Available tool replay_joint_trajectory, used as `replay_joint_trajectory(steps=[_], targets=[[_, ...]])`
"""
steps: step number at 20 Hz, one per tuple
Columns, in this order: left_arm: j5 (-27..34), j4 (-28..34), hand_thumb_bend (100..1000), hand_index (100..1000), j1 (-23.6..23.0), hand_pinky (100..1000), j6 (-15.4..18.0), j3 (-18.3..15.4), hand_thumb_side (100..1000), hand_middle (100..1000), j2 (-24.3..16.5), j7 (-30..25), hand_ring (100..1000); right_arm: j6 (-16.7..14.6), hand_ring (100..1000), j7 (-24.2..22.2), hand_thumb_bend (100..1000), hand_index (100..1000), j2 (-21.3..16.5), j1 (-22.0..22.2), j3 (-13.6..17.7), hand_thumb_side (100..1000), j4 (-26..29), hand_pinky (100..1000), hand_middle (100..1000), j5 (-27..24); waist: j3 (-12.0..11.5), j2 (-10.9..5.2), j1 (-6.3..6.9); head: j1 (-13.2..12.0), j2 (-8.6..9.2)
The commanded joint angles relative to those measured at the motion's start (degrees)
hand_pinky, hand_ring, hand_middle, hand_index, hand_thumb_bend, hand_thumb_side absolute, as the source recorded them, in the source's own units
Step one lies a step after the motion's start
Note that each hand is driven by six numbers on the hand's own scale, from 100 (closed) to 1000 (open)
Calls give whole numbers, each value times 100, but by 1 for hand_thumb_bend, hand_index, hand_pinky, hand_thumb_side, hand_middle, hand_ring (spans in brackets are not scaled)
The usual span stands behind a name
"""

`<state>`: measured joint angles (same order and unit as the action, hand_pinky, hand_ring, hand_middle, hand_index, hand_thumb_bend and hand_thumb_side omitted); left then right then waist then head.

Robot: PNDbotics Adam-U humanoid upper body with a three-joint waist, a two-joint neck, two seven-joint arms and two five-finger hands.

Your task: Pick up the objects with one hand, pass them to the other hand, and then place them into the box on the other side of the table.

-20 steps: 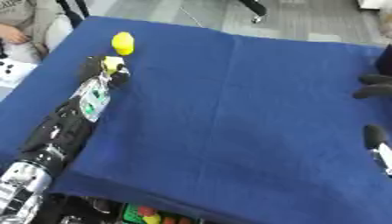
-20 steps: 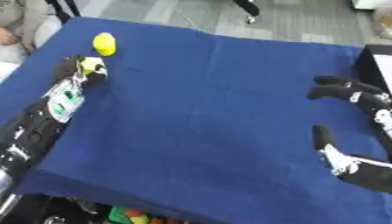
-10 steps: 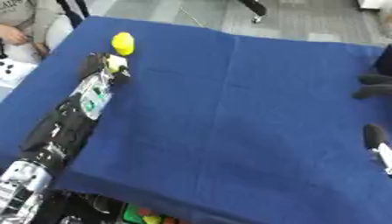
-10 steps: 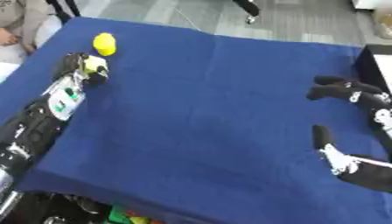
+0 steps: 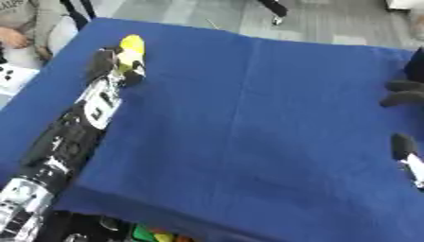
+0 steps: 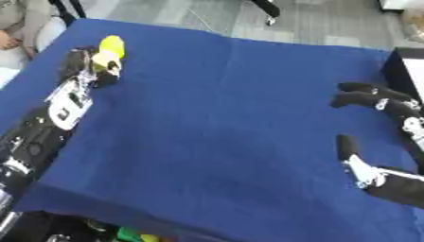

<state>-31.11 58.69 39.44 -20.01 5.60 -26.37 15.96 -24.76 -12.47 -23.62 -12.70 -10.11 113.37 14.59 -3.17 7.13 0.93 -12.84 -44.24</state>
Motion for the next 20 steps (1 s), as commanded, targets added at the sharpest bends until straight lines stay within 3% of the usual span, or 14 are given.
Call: replay_joint_trajectory(steps=[1,10,14,20], targets=[[373,721,100,672,-15,553,293,59,369,262,-319,-7,203,-18,897,-15,100,834,-73,-100,-18,432,122,898,695,-2,-12,-85,6,45,12],[2146,3055,100,670,-467,572,999,779,378,260,-494,-1323,205,-519,890,-388,100,843,-146,-325,-357,443,122,895,705,-245,-65,-113,-10,152,12],[3034,3835,100,672,-595,579,984,1195,364,262,-456,-1890,208,-812,884,-447,100,862,-133,-511,-479,434,122,891,725,-262,-64,-122,-14,187,12],[3762,4643,100,674,-580,583,729,1736,341,265,-448,-2675,211,-1247,881,-185,100,892,-202,-719,-588,415,122,886,759,120,-64,-128,-7,231,12]])
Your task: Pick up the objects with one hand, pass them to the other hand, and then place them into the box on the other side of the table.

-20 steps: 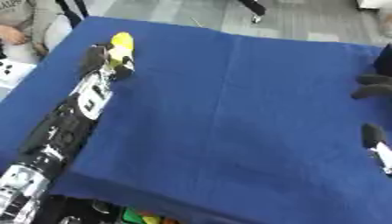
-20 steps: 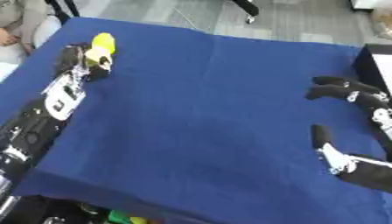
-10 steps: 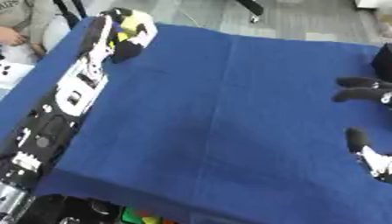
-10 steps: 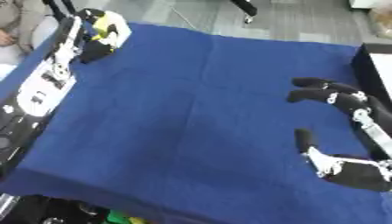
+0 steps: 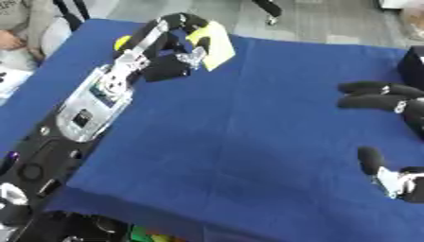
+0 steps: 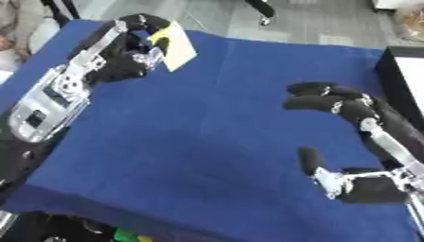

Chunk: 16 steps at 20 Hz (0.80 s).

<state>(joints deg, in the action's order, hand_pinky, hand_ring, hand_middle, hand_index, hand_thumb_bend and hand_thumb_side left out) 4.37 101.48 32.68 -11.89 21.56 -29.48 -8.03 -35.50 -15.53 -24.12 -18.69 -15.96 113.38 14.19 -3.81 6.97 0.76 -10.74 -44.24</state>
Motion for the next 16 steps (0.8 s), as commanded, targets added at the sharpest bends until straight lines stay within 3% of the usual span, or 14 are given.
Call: replay_joint_trajectory(steps=[1,5,6,7,16], targets=[[236,450,100,674,102,583,-138,200,340,265,-142,-382,211,-239,881,211,100,893,-165,-148,-6,415,121,886,761,250,-1,-110,11,28,12],[358,636,100,675,107,585,-340,408,329,267,-123,-704,215,-499,883,626,100,920,-217,-243,-33,323,121,889,789,670,8,-107,11,89,12],[380,672,100,675,111,585,-375,446,325,268,-121,-770,215,-558,889,735,100,940,-227,-262,-42,152,121,894,811,806,11,-106,11,111,12],[403,713,100,676,116,585,-406,481,324,268,-121,-836,216,-617,893,846,100,949,-235,-278,-52,100,121,896,822,962,11,-104,12,131,12],[628,1093,100,676,170,588,-554,580,328,269,-98,-1125,217,-814,925,1497,100,996,-248,-339,-283,100,121,922,890,1962,-17,-100,16,265,12]])
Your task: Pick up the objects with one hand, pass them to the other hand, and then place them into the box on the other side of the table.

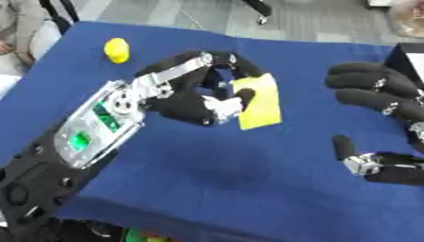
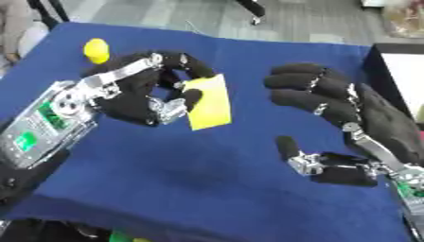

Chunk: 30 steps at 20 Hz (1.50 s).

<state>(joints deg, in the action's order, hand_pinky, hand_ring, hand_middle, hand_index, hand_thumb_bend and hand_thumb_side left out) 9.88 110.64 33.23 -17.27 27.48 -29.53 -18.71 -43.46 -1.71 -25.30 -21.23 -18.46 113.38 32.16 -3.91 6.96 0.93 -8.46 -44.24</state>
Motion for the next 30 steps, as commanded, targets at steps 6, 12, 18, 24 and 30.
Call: replay_joint_trajectory(steps=[6,12,18,24,30], targets=[[153,347,100,676,235,588,-50,18,334,267,-1,-135,214,-32,934,162,100,1000,-123,-84,-168,100,121,935,893,258,-32,-104,-16,85,12],[-32,393,100,673,398,584,-46,13,340,260,126,-81,206,-48,941,137,100,1000,-101,-91,-247,100,121,937,897,177,-40,-102,-33,107,12],[-406,342,100,675,473,586,-16,84,332,262,211,-126,207,-24,945,209,100,1000,-57,-145,-228,100,121,940,914,103,-26,-94,-34,109,12],[-621,109,100,675,478,586,46,178,325,262,295,-166,208,101,945,388,100,1000,-15,-177,-209,100,121,938,917,130,-7,-81,-33,104,12],[-746,-178,100,674,404,586,134,235,320,262,317,-139,208,210,945,504,100,1000,2,-188,-232,100,121,936,918,188,3,-73,-27,129,12]])
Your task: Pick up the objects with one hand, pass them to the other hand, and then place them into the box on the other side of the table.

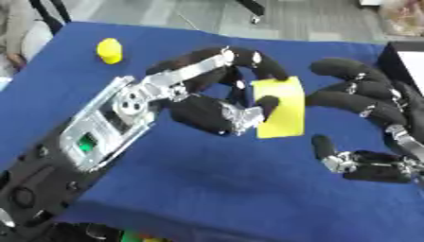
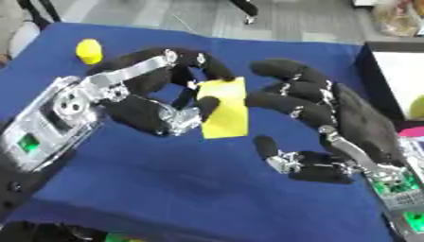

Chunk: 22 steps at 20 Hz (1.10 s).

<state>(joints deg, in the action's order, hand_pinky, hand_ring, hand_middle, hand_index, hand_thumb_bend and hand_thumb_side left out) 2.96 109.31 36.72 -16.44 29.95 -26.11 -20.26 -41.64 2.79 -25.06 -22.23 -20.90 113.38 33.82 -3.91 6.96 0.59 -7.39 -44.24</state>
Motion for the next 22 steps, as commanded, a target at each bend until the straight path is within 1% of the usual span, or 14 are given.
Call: replay_joint_trajectory(steps=[1,12,22], targets=[[-51,-76,100,674,53,586,66,-5,320,262,-16,22,208,35,945,61,100,1000,-20,-92,4,100,121,936,918,24,3,-74,7,26,12],[14,-193,100,674,59,586,124,20,321,262,45,37,209,37,949,6,100,1000,-15,-85,-58,100,121,937,929,40,1,-71,-1,51,12],[204,-69,100,675,191,589,50,81,322,262,106,-92,210,-43,956,-192,100,1000,-43,-89,-140,100,121,940,936,-23,-18,-75,-7,59,12]])
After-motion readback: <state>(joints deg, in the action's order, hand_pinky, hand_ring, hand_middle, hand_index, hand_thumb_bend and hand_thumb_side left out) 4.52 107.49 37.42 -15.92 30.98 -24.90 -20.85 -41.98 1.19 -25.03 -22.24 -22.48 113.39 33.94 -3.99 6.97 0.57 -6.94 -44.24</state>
